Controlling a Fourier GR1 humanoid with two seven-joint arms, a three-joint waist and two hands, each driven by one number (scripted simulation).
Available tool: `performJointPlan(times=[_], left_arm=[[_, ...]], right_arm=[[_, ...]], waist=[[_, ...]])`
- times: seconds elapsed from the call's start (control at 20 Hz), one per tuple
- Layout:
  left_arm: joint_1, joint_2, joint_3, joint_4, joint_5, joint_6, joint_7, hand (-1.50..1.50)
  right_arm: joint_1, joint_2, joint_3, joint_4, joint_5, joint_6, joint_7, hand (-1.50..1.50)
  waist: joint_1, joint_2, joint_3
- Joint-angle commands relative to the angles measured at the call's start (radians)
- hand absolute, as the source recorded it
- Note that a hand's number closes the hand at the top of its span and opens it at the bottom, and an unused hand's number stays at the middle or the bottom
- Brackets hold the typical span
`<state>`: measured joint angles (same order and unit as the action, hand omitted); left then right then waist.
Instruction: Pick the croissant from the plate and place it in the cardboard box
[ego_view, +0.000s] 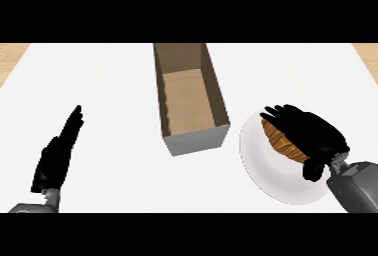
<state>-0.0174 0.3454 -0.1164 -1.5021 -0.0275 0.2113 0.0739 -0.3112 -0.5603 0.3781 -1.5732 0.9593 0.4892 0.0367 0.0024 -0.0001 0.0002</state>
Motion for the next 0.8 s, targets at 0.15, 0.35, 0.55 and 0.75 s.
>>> performJointPlan(times=[0.15, 0.35, 0.55, 0.75], left_arm=[[-0.027, -0.015, 0.068, 0.061, -0.017, -0.066, -0.016, 0.0], [0.009, -0.044, 0.079, 0.003, -0.05, -0.067, -0.012, 0.0], [0.058, -0.063, 0.068, -0.064, -0.067, -0.077, 0.009, 0.0], [0.042, -0.11, 0.059, -0.025, -0.124, -0.046, -0.015, 0.0]], right_arm=[[0.074, 0.023, -0.063, -0.032, 0.07, 0.004, -0.058, -1.5], [0.031, 0.1, -0.076, 0.069, 0.13, -0.018, -0.092, -1.5], [0.002, 0.103, -0.104, 0.19, 0.178, -0.08, -0.165, -1.5], [0.02, 0.088, -0.122, 0.171, 0.212, -0.065, -0.194, -1.5]], waist=[[-0.004, 0.0, 0.0], [0.0, 0.0, 0.0], [0.003, 0.0, 0.0], [-0.001, 0.0, 0.0]])
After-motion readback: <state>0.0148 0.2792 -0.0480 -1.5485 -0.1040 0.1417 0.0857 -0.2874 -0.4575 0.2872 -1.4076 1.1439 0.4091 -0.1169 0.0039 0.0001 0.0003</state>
